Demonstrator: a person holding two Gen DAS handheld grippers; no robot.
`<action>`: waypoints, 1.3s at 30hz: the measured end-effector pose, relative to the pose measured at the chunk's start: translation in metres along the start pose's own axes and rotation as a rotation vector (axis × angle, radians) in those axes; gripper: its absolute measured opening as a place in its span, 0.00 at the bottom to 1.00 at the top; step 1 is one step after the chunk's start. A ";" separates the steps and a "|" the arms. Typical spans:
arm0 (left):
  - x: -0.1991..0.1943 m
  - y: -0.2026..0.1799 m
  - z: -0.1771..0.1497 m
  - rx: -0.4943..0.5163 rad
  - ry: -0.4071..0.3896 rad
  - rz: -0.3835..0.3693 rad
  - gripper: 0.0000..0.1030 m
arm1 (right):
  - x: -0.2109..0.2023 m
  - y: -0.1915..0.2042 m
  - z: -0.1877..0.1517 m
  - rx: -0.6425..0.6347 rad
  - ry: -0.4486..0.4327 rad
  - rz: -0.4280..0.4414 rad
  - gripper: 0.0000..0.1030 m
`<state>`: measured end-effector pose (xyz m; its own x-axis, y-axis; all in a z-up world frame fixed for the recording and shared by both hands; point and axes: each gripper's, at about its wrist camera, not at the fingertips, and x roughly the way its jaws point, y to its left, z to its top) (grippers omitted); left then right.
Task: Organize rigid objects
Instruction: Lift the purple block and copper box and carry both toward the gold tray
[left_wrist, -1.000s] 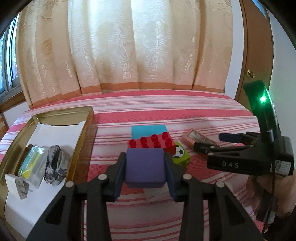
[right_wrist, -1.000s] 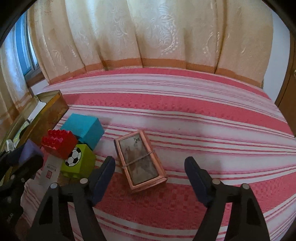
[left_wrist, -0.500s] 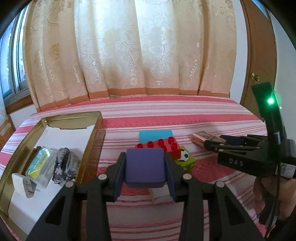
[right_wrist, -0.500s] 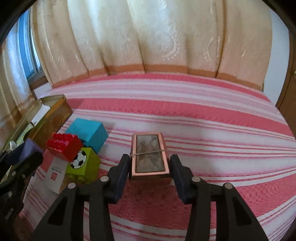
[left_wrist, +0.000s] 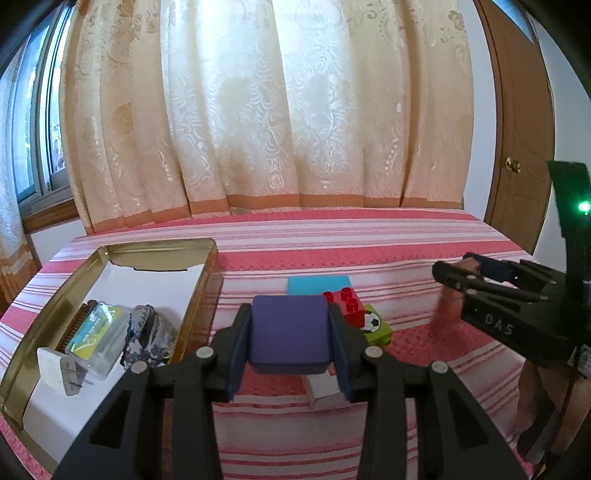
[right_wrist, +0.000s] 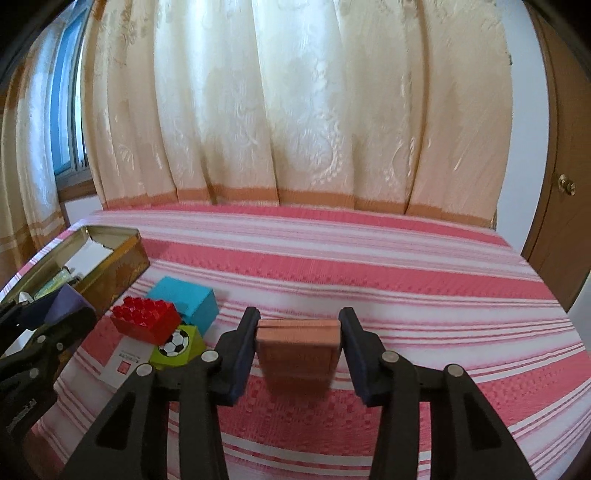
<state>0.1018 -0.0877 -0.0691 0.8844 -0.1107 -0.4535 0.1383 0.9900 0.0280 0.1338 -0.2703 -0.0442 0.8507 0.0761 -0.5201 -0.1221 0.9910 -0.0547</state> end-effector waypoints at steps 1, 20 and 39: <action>-0.001 -0.001 0.000 0.003 -0.005 0.003 0.38 | -0.003 0.000 0.000 0.001 -0.017 -0.002 0.46; -0.010 -0.006 -0.001 0.030 -0.058 0.033 0.38 | -0.034 0.001 -0.003 0.004 -0.181 -0.015 0.46; -0.011 -0.007 -0.001 0.030 -0.073 0.038 0.38 | -0.052 0.009 -0.006 0.016 -0.275 0.002 0.46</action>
<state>0.0909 -0.0930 -0.0651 0.9192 -0.0801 -0.3854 0.1163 0.9906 0.0716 0.0857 -0.2661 -0.0228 0.9576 0.1033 -0.2688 -0.1179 0.9923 -0.0387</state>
